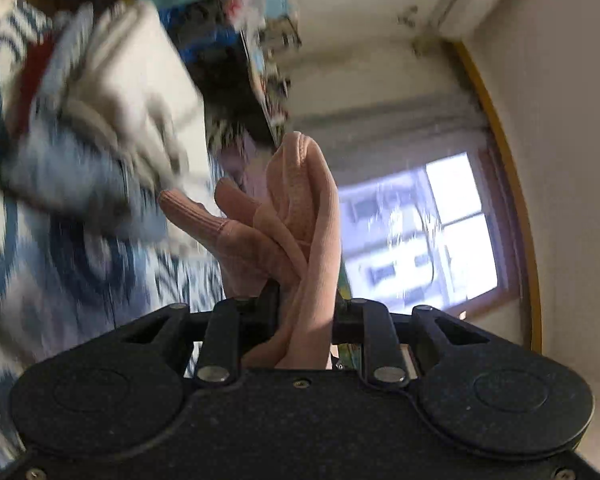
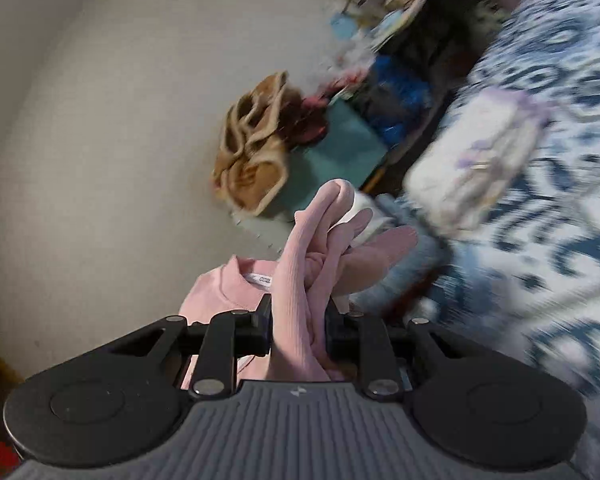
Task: Fold clothes
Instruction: 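Lift the folded sweatshirt with both grippers and lower it onto the jeans stack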
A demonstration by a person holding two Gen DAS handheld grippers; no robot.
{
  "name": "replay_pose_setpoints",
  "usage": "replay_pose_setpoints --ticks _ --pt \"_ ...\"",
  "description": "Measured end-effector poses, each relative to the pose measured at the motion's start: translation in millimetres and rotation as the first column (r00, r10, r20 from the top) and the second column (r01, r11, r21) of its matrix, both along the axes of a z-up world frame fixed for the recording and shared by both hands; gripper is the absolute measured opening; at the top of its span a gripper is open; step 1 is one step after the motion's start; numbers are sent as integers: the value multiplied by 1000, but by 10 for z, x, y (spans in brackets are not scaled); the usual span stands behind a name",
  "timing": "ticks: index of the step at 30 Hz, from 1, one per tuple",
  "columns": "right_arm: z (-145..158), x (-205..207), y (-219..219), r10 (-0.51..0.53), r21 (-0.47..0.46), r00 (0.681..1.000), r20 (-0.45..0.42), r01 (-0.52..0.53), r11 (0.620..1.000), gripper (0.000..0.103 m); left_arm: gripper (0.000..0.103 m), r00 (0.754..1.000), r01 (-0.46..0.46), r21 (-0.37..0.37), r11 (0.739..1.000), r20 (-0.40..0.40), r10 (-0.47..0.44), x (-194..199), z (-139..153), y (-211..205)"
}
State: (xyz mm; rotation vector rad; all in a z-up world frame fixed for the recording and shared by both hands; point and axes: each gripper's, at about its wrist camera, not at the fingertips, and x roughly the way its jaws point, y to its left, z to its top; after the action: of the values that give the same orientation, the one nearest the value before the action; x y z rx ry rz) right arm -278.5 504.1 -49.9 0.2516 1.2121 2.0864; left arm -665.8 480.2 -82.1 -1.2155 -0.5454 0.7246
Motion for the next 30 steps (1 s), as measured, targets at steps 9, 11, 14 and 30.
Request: replay_pose_setpoints --ticks 9,11,14,30 --pt "418 -580 1269 105 84 994 -40 -102 991 24 20 986 -162 105 981 39 159 -475 305 810" --pt "469 -675 1558 130 104 991 -41 -125 987 24 20 980 -200 102 974 32 198 -555 252 985" --pt "214 -804 2000 99 23 995 8 -99 995 25 20 969 -246 -67 967 -21 245 -617 -200 1304" --pt "-134 -804 2172 -46 -94 992 116 57 994 54 62 957 -289 -101 952 -68 284 -667 -391 1178"
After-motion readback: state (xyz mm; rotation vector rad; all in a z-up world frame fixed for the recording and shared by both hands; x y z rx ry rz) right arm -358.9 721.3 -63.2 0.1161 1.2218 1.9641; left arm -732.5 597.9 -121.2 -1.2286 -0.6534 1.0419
